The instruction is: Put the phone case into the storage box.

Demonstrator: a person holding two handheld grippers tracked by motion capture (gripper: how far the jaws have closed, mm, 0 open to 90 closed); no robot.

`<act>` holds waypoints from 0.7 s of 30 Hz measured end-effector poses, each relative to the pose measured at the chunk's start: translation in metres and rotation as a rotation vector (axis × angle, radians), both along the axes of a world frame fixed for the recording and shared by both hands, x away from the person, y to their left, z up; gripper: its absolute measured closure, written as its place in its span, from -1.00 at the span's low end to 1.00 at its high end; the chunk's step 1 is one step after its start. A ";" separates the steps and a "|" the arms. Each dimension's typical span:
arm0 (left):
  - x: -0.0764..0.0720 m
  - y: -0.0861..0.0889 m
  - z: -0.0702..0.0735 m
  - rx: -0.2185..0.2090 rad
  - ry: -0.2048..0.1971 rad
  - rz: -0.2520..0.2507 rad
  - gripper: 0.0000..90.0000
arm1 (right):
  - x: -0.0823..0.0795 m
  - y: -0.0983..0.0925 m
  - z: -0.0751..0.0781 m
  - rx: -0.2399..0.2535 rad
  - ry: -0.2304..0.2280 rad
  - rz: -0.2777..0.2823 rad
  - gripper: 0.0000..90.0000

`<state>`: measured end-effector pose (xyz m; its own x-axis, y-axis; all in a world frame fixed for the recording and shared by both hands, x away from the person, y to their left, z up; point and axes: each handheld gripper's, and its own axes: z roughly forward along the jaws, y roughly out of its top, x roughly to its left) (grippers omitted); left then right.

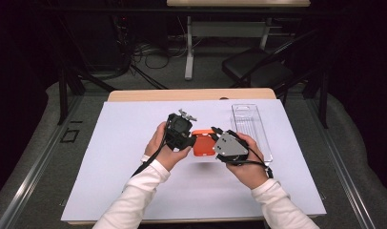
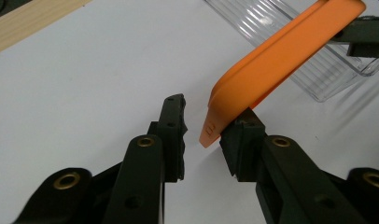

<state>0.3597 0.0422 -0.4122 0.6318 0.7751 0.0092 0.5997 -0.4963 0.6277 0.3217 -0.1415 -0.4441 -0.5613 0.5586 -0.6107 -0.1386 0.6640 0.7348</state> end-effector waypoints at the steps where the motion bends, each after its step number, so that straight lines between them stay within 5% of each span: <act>1: 0.000 0.000 0.000 -0.002 -0.008 -0.005 0.56 | 0.000 0.000 0.000 0.004 -0.001 0.000 0.79; 7: -0.003 0.003 -0.001 -0.023 -0.030 -0.030 0.56 | 0.001 -0.004 0.001 0.021 -0.007 -0.003 0.79; 21: -0.007 0.018 -0.006 -0.078 -0.107 -0.092 0.17 | 0.002 -0.010 0.004 0.046 -0.007 -0.004 0.79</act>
